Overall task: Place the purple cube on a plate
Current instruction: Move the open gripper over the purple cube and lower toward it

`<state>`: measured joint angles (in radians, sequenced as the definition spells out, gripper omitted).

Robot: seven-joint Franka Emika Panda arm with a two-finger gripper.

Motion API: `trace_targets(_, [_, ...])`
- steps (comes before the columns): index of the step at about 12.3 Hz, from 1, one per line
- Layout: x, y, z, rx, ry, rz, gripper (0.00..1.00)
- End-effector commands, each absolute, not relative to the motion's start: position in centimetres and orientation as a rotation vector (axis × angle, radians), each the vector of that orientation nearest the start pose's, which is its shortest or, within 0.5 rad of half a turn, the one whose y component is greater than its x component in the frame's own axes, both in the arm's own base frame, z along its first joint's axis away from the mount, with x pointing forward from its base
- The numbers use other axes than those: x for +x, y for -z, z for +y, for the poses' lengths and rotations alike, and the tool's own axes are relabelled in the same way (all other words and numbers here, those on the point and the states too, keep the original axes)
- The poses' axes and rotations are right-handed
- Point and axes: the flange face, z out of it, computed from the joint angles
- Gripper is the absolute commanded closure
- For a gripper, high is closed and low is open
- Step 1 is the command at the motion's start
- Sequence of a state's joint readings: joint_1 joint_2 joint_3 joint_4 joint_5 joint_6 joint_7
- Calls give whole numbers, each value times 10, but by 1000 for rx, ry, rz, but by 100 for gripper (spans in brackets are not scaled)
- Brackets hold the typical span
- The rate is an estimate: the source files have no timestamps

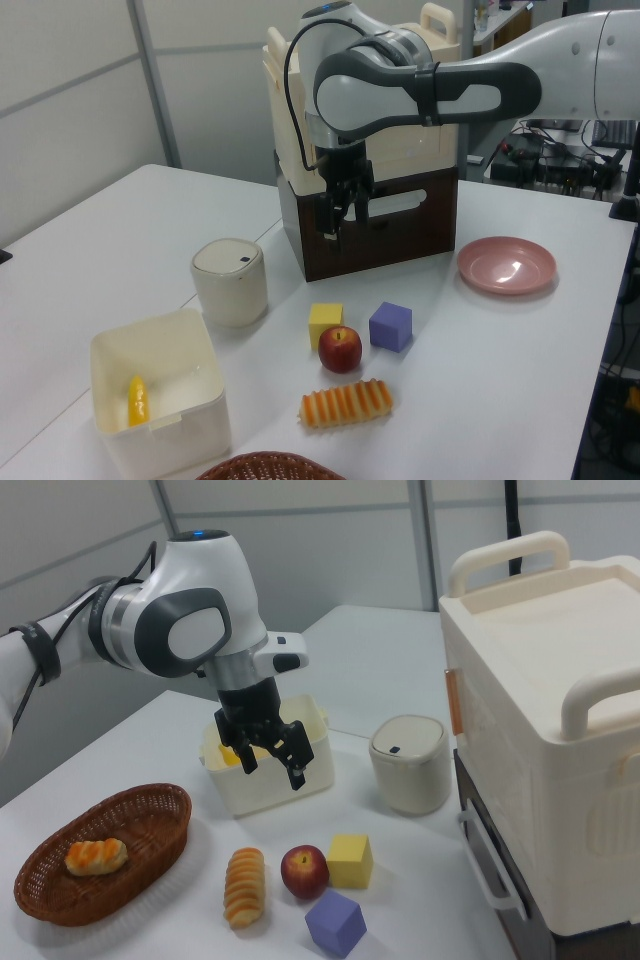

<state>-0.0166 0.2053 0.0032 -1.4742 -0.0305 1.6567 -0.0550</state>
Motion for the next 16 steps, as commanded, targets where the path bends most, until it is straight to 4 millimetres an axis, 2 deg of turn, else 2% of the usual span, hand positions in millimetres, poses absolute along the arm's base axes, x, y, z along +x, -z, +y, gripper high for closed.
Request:
trace_targets(1, [614, -559, -21, -3174, -66, -76, 0])
trace_targets(2, [613, -559, -27, -3174, -69, -59, 0])
trace_targets(3, [612, -561, -44, -3171, -62, -17, 0])
trace_targets(5, [608, -565, -49, -3171, -55, -4, 0])
trace_targets(8, [580, -558, -71, -3168, -91, -40, 0])
trace_targets(9, [569, -549, -78, -3162, -116, -79, 0])
trace_targets(11, [552, -519, -89, -3187, -124, -110, 0])
trace_targets(13, [542, -474, -96, -3208, -167, -120, 0])
trace_targets(16, [544, -417, -102, -3204, -184, -121, 0])
